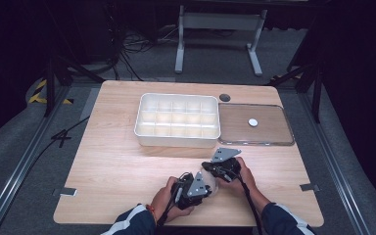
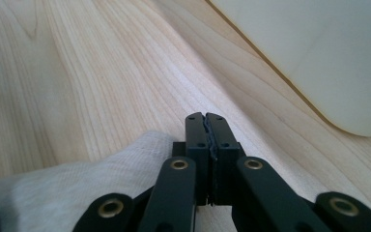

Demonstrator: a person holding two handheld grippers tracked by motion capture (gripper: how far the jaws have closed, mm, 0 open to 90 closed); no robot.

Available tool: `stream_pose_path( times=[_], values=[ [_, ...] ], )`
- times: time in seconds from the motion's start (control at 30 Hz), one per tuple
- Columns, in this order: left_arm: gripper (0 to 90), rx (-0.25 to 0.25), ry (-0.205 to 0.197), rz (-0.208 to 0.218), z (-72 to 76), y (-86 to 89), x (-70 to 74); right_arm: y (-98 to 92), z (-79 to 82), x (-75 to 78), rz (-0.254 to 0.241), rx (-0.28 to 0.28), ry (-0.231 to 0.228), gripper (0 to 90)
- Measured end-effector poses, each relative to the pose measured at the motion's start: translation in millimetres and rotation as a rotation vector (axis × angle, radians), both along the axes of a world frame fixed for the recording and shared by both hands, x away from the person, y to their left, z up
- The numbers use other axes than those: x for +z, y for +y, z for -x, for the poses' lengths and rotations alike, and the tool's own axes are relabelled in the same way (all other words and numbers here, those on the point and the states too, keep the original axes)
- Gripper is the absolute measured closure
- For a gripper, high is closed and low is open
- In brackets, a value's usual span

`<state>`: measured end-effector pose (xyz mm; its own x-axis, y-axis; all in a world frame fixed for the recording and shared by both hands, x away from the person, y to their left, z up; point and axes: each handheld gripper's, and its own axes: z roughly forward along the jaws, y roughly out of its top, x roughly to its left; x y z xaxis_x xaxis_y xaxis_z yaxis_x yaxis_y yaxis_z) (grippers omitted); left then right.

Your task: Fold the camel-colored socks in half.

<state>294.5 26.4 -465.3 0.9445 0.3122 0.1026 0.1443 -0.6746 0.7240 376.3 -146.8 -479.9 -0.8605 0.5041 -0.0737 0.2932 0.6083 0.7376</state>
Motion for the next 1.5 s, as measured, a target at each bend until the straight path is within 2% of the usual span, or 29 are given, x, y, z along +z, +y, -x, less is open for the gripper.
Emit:
stream_pose_path(
  times=[0.1,0.17,0.27,0.33,0.37,0.43,0.47,0.5,0.53,0.57,0.6,0.63,0.8,0.93,1.0,1.07,1.1,1.17,1.27,1.3,1.47,1.5],
  values=[
    [78.4,-0.009,0.001,-0.003,2.3,-1.5,2.0,-0.2,0.5,1.0,0.011,0.008,0.002,88.0],
    [78.4,-0.006,0.025,0.001,0.5,-0.7,1.3,-1.9,0.4,3.3,0.006,0.009,-0.003,86.7],
    [78.4,-0.007,0.038,0.014,-2.0,0.4,0.1,-10.6,0.9,14.8,-0.047,0.006,-0.017,85.2],
    [78.5,0.002,0.049,0.033,-4.1,1.4,-1.3,-16.6,3.2,23.8,-0.106,0.023,-0.015,83.8],
    [78.5,0.002,0.049,0.033,-4.1,1.4,-1.3,-16.6,3.2,23.8,-0.106,0.023,-0.015,83.8],
    [78.5,0.005,0.048,0.029,-4.9,2.1,-1.5,-19.8,9.2,31.9,-0.128,0.055,-0.028,82.6],
    [78.6,0.004,0.043,0.027,-5.5,2.5,-1.6,-21.0,12.5,33.9,-0.145,0.086,-0.017,81.8],
    [78.6,0.007,0.033,0.014,-6.8,3.7,-1.2,-21.5,19.3,33.8,-0.129,0.136,0.008,79.8],
    [78.6,0.007,0.033,0.014,-6.8,3.7,-1.2,-21.5,19.3,33.8,-0.129,0.136,0.008,79.8],
    [78.7,0.008,0.031,0.019,-8.5,4.4,-1.5,-20.6,23.1,27.7,-0.073,0.154,0.008,79.1],
    [78.7,0.012,0.035,0.018,-10.0,5.6,-1.6,-20.6,23.1,27.7,-0.073,0.154,0.008,79.1],
    [78.6,0.011,0.039,0.02,-11.7,6.5,-1.6,-20.2,23.3,23.9,-0.048,0.143,0.021,79.1],
    [78.6,0.025,0.008,0.02,-11.9,9.1,-2.3,-23.2,14.2,15.5,-0.036,0.083,0.036,80.5],
    [79.0,0.011,-0.001,0.015,-8.0,7.4,-1.5,-22.6,14.6,14.2,-0.027,0.075,0.032,80.9],
    [78.7,0.014,-0.003,0.005,-3.9,6.2,-0.2,-21.9,15.1,13.7,-0.027,0.069,0.034,81.2],
    [78.0,0.004,-0.002,-0.022,0.1,4.2,0.9,-22.1,15.4,12.9,-0.035,0.061,0.036,81.3],
    [77.6,0.0,-0.013,-0.029,0.5,3.3,0.7,-22.2,15.5,12.8,-0.036,0.061,0.037,81.3],
    [78.4,0.007,0.02,-0.001,-4.0,5.5,-1.2,-22.4,15.4,12.7,-0.037,0.059,0.038,81.3],
    [78.5,0.006,0.04,0.012,-6.9,7.1,-2.3,-22.4,15.3,12.7,-0.035,0.054,0.036,80.4],
    [78.5,0.005,0.039,0.019,-7.0,7.0,-3.5,-22.3,15.0,12.8,-0.034,0.053,0.03,79.1],
    [78.7,0.004,0.056,0.04,-9.1,8.8,-5.5,-25.8,11.6,15.9,-0.041,-0.002,0.034,60.2],
    [78.7,0.004,0.056,0.04,-9.1,8.8,-5.5,-25.8,11.6,15.9,-0.041,-0.002,0.034,60.2]
  ],
)
